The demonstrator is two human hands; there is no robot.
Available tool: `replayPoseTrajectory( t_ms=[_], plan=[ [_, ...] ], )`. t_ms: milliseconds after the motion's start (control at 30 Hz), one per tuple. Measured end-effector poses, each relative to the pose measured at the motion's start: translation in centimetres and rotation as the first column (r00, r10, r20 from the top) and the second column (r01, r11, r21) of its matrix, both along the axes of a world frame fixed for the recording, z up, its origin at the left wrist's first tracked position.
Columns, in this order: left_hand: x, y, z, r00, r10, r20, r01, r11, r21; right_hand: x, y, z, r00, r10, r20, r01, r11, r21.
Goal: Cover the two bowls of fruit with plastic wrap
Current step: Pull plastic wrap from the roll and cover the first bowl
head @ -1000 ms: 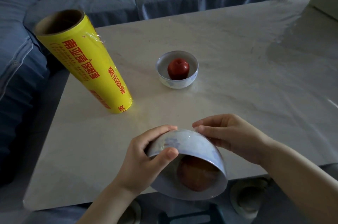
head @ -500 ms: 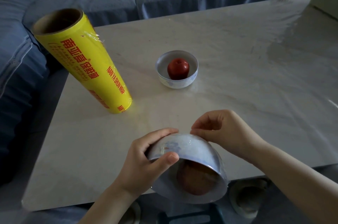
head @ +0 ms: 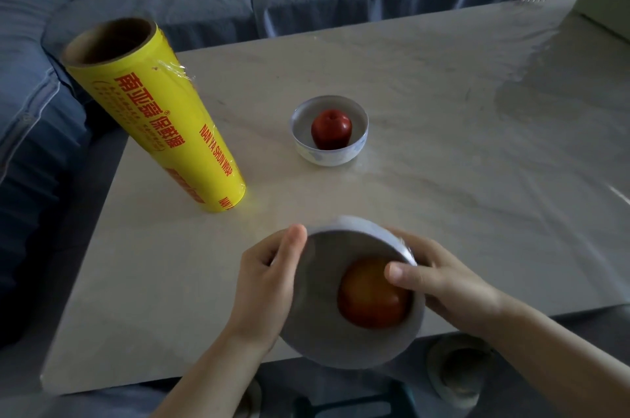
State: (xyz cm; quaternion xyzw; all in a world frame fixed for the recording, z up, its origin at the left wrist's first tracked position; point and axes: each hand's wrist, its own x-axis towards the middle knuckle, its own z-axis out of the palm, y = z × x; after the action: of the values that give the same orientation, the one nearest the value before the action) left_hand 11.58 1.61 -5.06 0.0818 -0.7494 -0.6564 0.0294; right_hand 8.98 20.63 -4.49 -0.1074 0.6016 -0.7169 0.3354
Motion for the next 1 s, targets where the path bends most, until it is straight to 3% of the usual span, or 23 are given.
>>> replayPoseTrajectory(
  t_ms=[100,200,267,400,533,733,833,1000],
  plan=[
    [0.4,0.1,0.0,0.987,-0.021,0.157,0.005,0.994,0.107,0.1,-0.3,-0.5,0.988,-0.134,0.078,0.138,0.989,-0.052],
    [-1.2,-0.7,0.0,0.925,-0.202,0.323,0.192,0.979,0.064,-0.2,-0.5,-0.6,0.971,-0.21,0.116,0.212,0.977,-0.002],
    [-2.1,-1.7,0.3,0.877,-0.322,0.357,0.342,0.94,0.006,-0.3,-0.5,-0.3,0.967,-0.217,0.137,0.212,0.976,0.048],
    [-2.3,-0.7,2.2,0.865,-0.412,0.285,0.433,0.901,-0.014,-0.7,-0.9,0.4,0.986,-0.145,0.078,0.125,0.969,0.211],
    [-2.0,0.2,1.8,0.905,-0.341,0.252,0.361,0.932,-0.036,-1.1,-1.1,1.8,0.995,-0.085,0.05,0.061,0.928,0.368],
    [-0.7,0.7,1.1,0.954,-0.152,0.26,0.155,0.988,0.01,-1.8,0.1,3.3,0.966,-0.093,-0.241,0.207,0.837,0.506],
    [-0.8,0.7,1.5,0.963,-0.07,0.259,0.071,0.997,0.005,-2.5,0.5,3.6,0.966,-0.084,-0.245,0.203,0.834,0.514],
    [-0.9,0.4,2.1,0.965,-0.083,0.247,0.084,0.996,0.007,-3.2,0.0,4.1,0.969,0.019,-0.248,0.134,0.8,0.585]
  ],
)
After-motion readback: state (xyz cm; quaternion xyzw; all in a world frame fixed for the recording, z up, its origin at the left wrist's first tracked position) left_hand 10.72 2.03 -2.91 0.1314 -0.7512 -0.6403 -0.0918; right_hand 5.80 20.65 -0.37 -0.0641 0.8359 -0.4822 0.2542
